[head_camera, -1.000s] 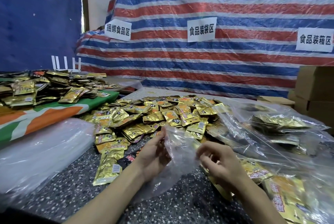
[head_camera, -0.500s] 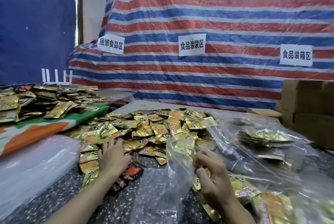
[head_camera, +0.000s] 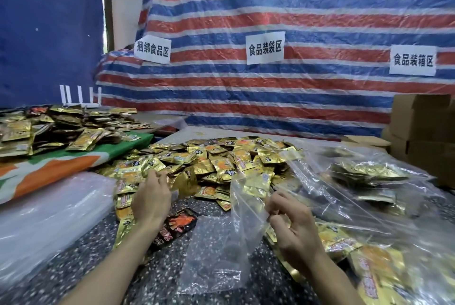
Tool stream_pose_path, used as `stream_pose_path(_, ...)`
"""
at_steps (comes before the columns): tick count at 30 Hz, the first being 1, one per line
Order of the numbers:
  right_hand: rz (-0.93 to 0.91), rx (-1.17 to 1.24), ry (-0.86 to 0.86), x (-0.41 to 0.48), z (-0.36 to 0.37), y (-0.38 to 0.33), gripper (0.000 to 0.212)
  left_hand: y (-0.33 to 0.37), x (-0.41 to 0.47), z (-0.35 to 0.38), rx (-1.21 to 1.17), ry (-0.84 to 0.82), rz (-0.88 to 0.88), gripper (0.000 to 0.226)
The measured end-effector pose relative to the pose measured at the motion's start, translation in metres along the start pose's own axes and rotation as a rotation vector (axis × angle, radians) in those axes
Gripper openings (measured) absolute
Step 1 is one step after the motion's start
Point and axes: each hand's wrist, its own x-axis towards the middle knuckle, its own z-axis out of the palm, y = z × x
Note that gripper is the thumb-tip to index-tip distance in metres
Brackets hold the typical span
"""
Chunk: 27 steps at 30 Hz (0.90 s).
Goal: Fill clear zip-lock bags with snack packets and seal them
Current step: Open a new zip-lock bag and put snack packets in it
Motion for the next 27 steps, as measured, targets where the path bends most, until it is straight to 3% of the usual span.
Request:
stream_pose_path(6,-0.011,-0.015,-0.012,0.000,0.001,0.001,0.012,0.034,-0.006,-0.032,-0.710,0.066,-0.089,0.023)
stream_pose_path(9,-0.010,-0.012,-0.011,-0.001,0.004,0.004,0.014,0.059,-0.014,-0.048,-0.914,-0.030,-0.128,0.026)
stream_pose_path(12,-0.013,-0.011,-0.022,-0.001,0.004,0.005,0.012,0.089,-0.021,-0.070,-1.005,-0.144,-0.054,0.028)
stream_pose_path(22,-0.074,-0.094,-0.067,-0.001,0.005,0.000,0.015,0.179,-0.027,-0.130,-0.628,-0.170,0.358,0.025)
stream_pose_path(27,-0.121,-0.076,0.016,0.000,0.003,-0.007,0.009,0.191,-0.035,-0.118,-0.156,-0.359,0.450,0.023)
